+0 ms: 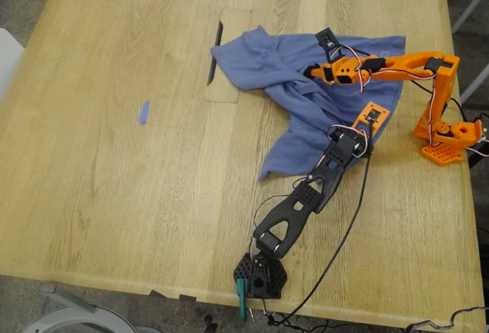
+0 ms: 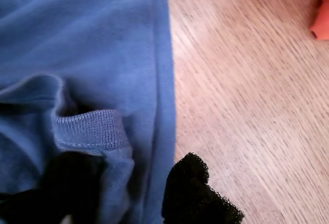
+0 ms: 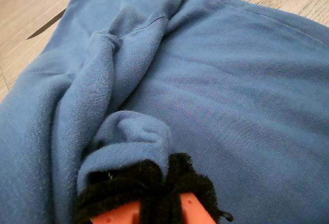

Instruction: Fold a T-shirt

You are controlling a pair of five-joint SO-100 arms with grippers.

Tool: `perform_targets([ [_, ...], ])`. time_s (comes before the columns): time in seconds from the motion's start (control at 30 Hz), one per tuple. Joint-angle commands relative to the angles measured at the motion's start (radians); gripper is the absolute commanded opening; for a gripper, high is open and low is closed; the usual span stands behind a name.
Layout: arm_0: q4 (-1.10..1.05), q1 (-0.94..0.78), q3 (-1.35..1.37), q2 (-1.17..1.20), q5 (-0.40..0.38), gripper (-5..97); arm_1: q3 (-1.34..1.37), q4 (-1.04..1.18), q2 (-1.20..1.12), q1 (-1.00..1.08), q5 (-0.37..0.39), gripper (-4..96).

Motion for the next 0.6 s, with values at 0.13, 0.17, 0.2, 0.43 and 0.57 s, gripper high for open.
perform_targets([
  [0.13, 0.023, 0.018, -0.048, 0.150, 0.011, 41, 0.005, -0.002, 0.077, 0.003, 0.005, 0.1],
  [0.17, 0.043, 0.028, -0.048, 0.164, 0.011, 43, 0.006, 0.000, 0.078, 0.002, 0.003, 0.1],
  [0.2, 0.063, 0.037, -0.048, 0.178, 0.011, 44, 0.006, 0.002, 0.080, 0.000, 0.003, 0.1],
  [0.43, 0.161, 0.103, -0.046, 0.262, 0.028, 52, 0.012, 0.011, 0.086, -0.006, 0.000, 0.1],
  [0.57, 0.183, 0.123, -0.044, 0.265, 0.089, 53, 0.014, 0.014, 0.086, -0.012, -0.002, 0.1],
])
